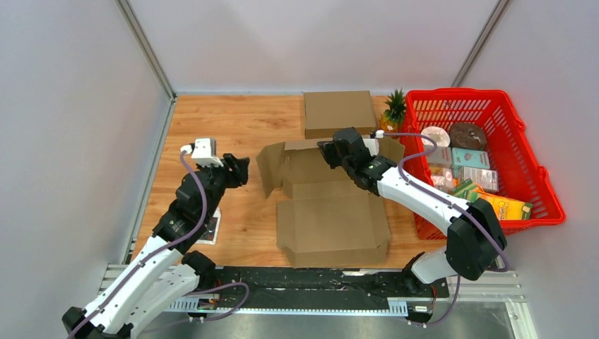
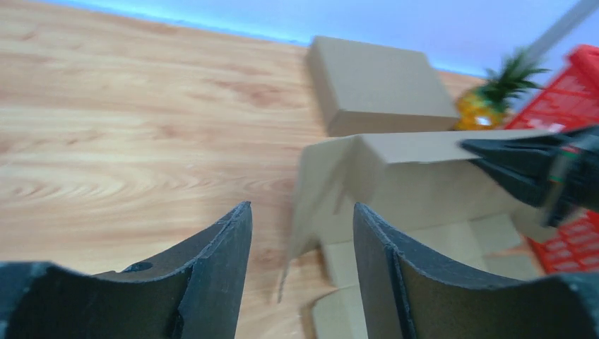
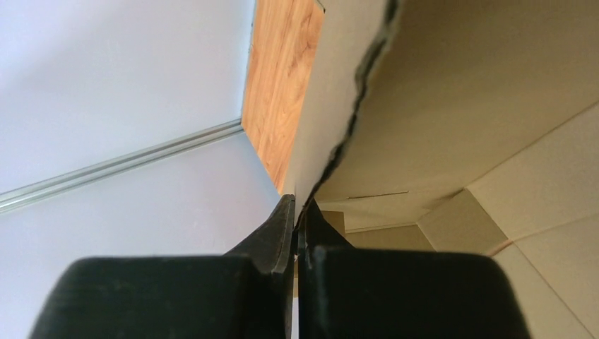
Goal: Fold the paper box
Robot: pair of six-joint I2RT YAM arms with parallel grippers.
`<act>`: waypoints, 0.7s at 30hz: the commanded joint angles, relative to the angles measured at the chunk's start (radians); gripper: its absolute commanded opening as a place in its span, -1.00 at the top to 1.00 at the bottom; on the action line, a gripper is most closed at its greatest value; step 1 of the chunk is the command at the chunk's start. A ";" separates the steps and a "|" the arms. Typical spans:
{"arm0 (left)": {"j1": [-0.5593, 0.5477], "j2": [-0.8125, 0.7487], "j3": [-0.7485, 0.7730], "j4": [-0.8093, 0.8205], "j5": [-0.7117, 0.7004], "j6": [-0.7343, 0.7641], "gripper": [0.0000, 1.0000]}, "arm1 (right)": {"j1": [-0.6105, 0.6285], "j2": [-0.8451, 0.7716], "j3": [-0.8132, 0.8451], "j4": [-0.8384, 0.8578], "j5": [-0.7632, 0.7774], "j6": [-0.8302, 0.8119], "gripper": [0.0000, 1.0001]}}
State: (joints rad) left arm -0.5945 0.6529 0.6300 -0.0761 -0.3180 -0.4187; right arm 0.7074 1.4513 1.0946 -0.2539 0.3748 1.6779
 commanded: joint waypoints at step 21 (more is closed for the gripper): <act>0.104 0.485 -0.022 0.275 0.434 0.092 0.08 | -0.075 -0.063 -0.170 0.297 -0.169 -0.052 1.00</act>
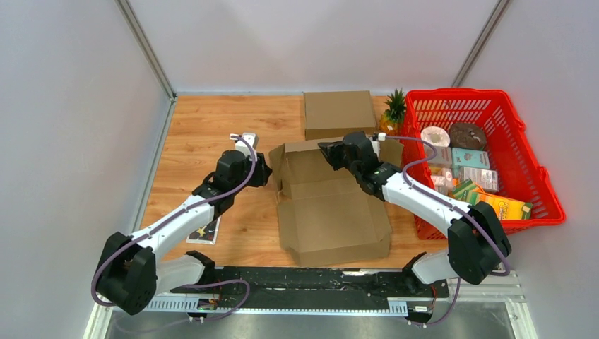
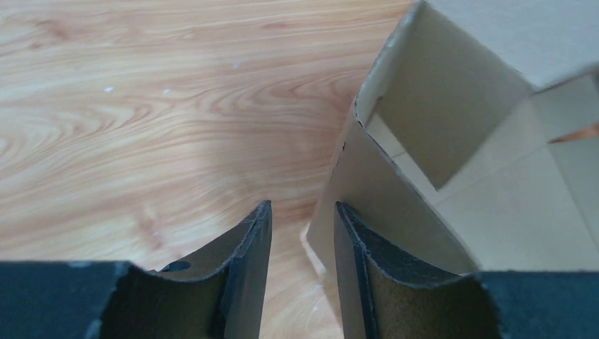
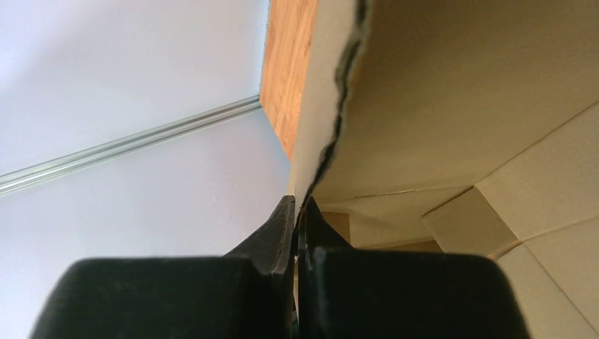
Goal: Fold the paper box
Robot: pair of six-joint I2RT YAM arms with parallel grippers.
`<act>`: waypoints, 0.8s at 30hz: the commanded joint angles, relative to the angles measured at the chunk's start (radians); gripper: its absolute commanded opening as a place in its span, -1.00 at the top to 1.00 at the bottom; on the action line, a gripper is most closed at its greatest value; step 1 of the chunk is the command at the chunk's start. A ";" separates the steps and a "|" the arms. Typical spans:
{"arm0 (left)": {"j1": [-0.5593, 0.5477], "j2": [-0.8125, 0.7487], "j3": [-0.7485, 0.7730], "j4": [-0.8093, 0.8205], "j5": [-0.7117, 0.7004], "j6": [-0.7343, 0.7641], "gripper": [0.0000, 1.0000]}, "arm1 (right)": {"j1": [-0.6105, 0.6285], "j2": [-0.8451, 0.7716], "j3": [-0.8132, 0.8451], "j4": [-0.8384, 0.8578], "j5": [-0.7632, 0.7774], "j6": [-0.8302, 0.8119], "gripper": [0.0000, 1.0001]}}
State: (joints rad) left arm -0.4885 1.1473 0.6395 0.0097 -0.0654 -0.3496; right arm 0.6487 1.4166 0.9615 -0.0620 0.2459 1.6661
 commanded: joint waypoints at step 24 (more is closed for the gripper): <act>-0.127 0.089 0.126 0.102 0.145 0.049 -0.20 | -0.058 -0.074 -0.080 0.179 -0.105 -0.049 1.00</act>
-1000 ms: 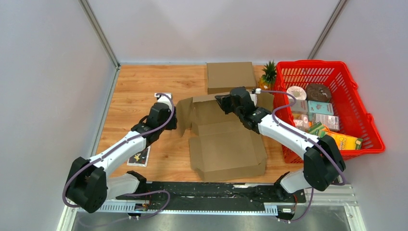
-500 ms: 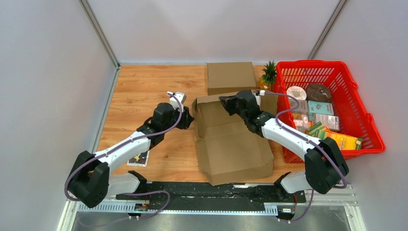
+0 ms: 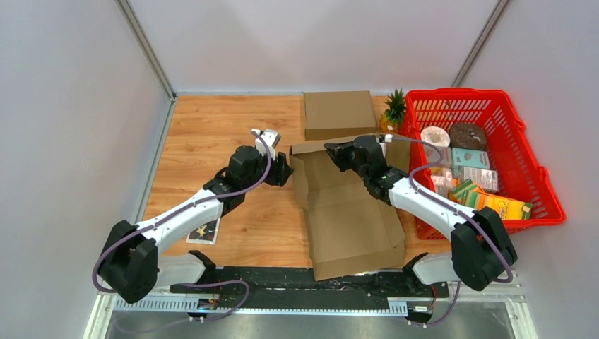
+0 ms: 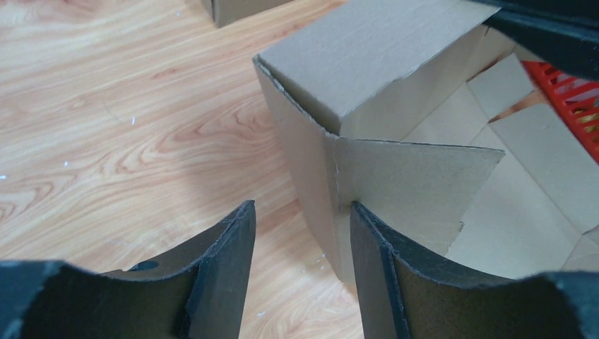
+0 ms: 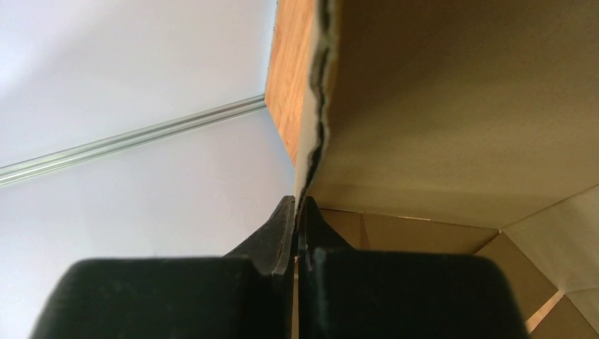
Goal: Fold the paper box
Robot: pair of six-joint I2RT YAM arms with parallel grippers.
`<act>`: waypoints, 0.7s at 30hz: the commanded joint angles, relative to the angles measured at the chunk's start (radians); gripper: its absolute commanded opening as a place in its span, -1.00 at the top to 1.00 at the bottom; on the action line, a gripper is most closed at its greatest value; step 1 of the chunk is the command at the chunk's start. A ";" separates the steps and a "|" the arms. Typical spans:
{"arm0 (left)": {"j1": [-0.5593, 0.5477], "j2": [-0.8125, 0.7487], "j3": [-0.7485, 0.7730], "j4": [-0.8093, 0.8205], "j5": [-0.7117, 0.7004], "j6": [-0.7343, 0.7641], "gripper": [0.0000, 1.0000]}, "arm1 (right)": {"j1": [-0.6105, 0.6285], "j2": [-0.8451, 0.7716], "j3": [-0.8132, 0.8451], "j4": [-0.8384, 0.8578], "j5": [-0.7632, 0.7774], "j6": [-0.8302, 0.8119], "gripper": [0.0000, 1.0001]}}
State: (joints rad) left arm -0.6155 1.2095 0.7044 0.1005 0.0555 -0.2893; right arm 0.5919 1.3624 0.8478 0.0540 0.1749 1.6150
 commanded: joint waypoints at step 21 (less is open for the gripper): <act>-0.023 0.079 -0.037 0.152 -0.155 -0.090 -0.10 | 0.005 -0.042 -0.053 0.039 -0.068 -0.036 1.00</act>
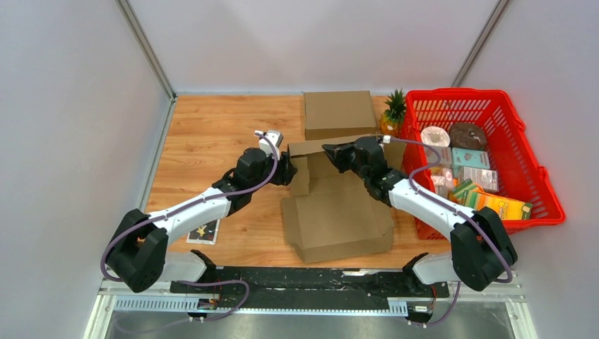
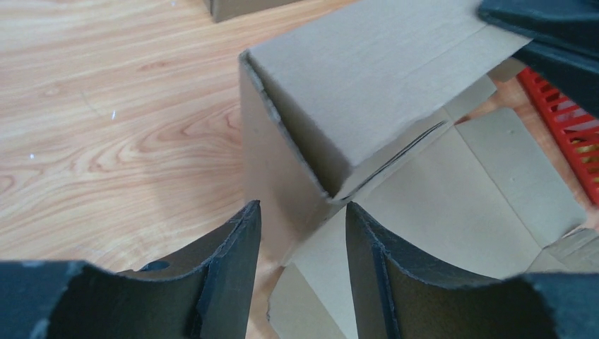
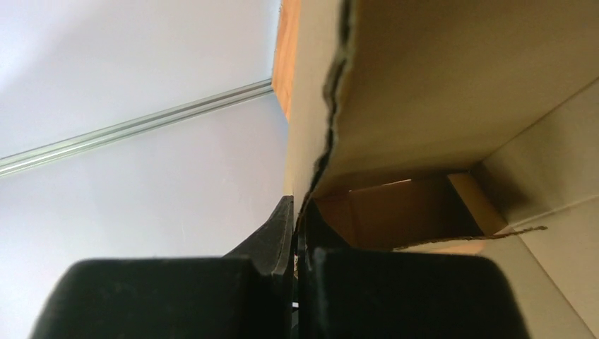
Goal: Fold the paper box
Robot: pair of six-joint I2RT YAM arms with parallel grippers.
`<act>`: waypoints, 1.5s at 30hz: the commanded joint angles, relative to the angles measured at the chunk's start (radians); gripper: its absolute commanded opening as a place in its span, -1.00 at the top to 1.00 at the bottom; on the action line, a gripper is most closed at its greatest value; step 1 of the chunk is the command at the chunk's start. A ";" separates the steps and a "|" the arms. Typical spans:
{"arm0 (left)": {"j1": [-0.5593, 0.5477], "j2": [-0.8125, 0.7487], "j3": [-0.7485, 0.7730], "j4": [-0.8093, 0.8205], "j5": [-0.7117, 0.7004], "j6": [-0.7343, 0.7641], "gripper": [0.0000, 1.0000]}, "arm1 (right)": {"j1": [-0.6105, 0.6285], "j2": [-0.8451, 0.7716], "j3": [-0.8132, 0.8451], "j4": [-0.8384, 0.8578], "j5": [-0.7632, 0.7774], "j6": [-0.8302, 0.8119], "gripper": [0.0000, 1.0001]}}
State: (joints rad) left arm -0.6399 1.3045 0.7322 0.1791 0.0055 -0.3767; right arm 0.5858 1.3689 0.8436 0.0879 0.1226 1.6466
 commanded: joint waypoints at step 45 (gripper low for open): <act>-0.224 0.223 0.030 0.260 -0.794 -0.042 0.92 | 0.037 -0.031 0.008 -0.140 -0.046 0.011 1.00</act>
State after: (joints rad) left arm -0.8772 1.5192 0.7162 0.3794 -0.6563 -0.4068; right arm 0.5968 1.3399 0.8326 0.0525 0.1482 1.6352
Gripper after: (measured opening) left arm 0.141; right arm 0.010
